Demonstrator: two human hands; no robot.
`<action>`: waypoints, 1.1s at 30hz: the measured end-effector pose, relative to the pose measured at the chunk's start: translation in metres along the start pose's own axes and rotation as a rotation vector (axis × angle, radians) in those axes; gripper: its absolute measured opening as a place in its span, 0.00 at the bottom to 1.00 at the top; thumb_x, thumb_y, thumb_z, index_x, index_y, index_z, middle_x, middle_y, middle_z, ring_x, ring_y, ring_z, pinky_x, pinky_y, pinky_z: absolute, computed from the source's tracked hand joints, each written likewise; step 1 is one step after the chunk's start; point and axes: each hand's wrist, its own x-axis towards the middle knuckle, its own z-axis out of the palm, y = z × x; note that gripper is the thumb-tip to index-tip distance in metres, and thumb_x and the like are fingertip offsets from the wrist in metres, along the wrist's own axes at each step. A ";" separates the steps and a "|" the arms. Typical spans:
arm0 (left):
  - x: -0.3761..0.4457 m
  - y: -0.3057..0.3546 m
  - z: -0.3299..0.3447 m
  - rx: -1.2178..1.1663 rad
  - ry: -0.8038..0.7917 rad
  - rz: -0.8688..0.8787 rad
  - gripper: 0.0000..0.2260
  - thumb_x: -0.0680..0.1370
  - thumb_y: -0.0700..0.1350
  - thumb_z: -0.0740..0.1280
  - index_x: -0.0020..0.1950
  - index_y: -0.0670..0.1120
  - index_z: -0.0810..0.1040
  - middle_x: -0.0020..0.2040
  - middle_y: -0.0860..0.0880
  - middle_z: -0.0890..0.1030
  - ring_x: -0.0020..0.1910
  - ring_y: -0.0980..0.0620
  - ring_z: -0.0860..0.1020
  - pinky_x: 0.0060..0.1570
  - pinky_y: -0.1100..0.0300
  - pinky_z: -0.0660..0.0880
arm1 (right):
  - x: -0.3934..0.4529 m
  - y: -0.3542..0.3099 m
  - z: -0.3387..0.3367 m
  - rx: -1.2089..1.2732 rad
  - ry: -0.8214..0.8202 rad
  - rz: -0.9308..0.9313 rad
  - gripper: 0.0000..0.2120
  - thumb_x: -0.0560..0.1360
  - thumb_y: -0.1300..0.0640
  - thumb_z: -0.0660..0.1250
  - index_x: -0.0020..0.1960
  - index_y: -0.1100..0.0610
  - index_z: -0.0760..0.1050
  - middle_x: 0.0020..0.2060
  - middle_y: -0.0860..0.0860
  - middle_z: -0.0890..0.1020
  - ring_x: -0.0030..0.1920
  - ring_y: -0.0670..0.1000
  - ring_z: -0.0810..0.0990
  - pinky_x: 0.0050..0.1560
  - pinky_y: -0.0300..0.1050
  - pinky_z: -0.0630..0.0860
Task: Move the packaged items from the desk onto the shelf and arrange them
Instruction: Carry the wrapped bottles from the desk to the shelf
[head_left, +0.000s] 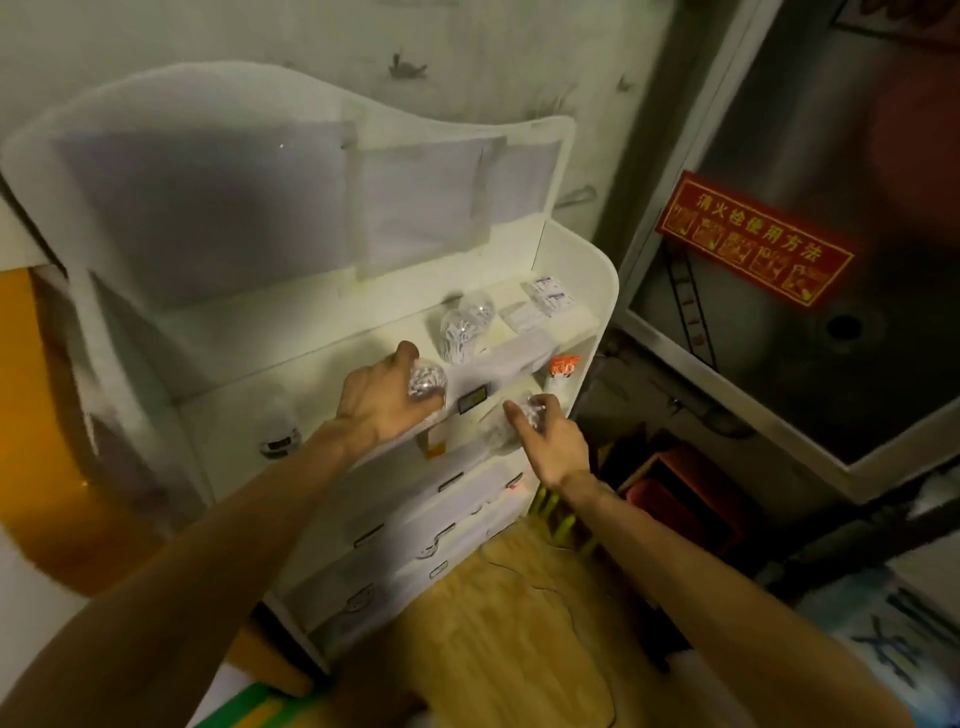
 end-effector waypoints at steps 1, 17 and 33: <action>0.011 -0.001 0.005 0.001 -0.004 -0.018 0.25 0.74 0.66 0.64 0.62 0.51 0.66 0.55 0.47 0.82 0.47 0.42 0.81 0.41 0.56 0.71 | 0.015 -0.003 -0.003 -0.018 -0.015 -0.008 0.34 0.75 0.26 0.55 0.69 0.51 0.66 0.55 0.54 0.83 0.54 0.59 0.81 0.49 0.49 0.74; 0.117 0.030 0.072 -0.158 -0.033 -0.236 0.30 0.74 0.67 0.66 0.69 0.51 0.67 0.61 0.49 0.80 0.51 0.48 0.79 0.48 0.54 0.77 | 0.192 -0.012 0.000 -0.034 -0.189 -0.054 0.44 0.67 0.23 0.63 0.72 0.52 0.69 0.64 0.53 0.80 0.61 0.56 0.80 0.62 0.58 0.77; 0.148 0.044 0.093 -0.265 0.154 -0.592 0.52 0.62 0.80 0.65 0.77 0.51 0.57 0.70 0.51 0.74 0.58 0.47 0.80 0.55 0.47 0.77 | 0.276 -0.012 0.030 0.161 -0.244 -0.079 0.60 0.61 0.21 0.67 0.80 0.53 0.52 0.77 0.54 0.64 0.74 0.58 0.67 0.69 0.60 0.71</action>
